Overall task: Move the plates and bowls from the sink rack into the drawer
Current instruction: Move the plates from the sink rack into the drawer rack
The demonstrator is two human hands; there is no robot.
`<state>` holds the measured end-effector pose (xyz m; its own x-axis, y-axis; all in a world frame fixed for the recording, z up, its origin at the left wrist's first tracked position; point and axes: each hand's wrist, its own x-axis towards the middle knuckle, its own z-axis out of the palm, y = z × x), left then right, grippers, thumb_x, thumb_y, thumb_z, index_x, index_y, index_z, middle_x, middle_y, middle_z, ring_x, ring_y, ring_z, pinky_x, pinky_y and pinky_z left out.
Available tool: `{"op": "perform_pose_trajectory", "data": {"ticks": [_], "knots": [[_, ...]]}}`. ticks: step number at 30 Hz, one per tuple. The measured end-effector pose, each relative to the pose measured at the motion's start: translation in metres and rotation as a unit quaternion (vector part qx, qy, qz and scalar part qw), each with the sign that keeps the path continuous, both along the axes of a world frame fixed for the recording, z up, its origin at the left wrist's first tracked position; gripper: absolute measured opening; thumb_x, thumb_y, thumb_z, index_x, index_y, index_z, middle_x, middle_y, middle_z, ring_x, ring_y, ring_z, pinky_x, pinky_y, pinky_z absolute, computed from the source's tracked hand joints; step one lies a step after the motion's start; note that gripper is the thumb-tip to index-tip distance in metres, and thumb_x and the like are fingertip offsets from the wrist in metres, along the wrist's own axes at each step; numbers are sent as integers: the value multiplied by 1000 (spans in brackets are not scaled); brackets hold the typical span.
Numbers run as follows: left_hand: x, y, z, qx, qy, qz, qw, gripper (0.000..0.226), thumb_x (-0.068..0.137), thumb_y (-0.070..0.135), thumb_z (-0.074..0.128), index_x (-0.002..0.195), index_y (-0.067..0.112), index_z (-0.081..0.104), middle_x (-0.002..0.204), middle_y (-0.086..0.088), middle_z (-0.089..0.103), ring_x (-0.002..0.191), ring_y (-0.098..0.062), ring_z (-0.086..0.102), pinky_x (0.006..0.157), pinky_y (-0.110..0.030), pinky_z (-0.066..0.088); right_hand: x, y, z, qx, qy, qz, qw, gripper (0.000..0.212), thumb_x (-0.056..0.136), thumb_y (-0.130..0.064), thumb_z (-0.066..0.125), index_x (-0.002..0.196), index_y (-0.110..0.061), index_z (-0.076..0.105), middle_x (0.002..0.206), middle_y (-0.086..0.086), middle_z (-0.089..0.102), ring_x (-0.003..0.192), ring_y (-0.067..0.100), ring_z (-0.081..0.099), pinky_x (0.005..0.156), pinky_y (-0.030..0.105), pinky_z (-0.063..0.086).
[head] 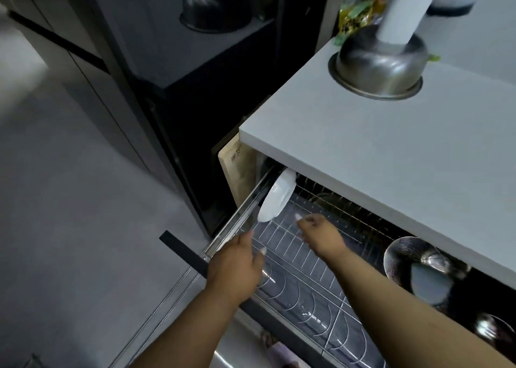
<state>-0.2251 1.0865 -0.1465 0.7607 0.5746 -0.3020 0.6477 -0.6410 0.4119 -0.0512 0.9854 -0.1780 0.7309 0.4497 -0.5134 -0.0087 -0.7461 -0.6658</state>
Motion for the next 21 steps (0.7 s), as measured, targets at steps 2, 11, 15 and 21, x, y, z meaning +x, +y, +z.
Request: {"op": "perform_pose_trajectory", "data": {"ticks": [2, 11, 15, 21], "knots": [[5, -11, 11, -24, -41, -1, 999, 52, 98, 44, 39, 145, 21, 34, 140, -4, 48, 120, -21, 51, 96, -35, 45, -8, -31, 21, 7, -30, -9, 999, 42, 92, -52, 48, 114, -16, 56, 98, 6, 67, 86, 21, 63, 69, 27, 43], [39, -102, 59, -18, -99, -137, 985, 49, 99, 43, 39, 142, 21, 38, 135, 0, 52, 116, -17, 52, 93, -33, 46, -38, -184, 107, 45, -147, -151, 977, 26, 93, -42, 53, 108, -23, 61, 85, -3, 63, 73, 6, 56, 64, 23, 42], [48, -144, 75, -12, -109, -183, 977, 47, 98, 45, 40, 139, 24, 40, 130, 4, 55, 110, -14, 55, 91, -34, 48, -44, -239, 122, 57, -175, -197, 963, 26, 92, -42, 55, 111, -24, 61, 87, -6, 64, 81, 9, 59, 65, 25, 42], [57, -193, 93, -11, -110, -235, 966, 44, 97, 48, 39, 134, 25, 42, 115, 8, 58, 100, -12, 57, 86, -34, 51, -49, -291, 143, 54, -191, -198, 960, 23, 94, -41, 52, 111, -28, 58, 78, -6, 61, 73, 4, 57, 59, 20, 41]]}}
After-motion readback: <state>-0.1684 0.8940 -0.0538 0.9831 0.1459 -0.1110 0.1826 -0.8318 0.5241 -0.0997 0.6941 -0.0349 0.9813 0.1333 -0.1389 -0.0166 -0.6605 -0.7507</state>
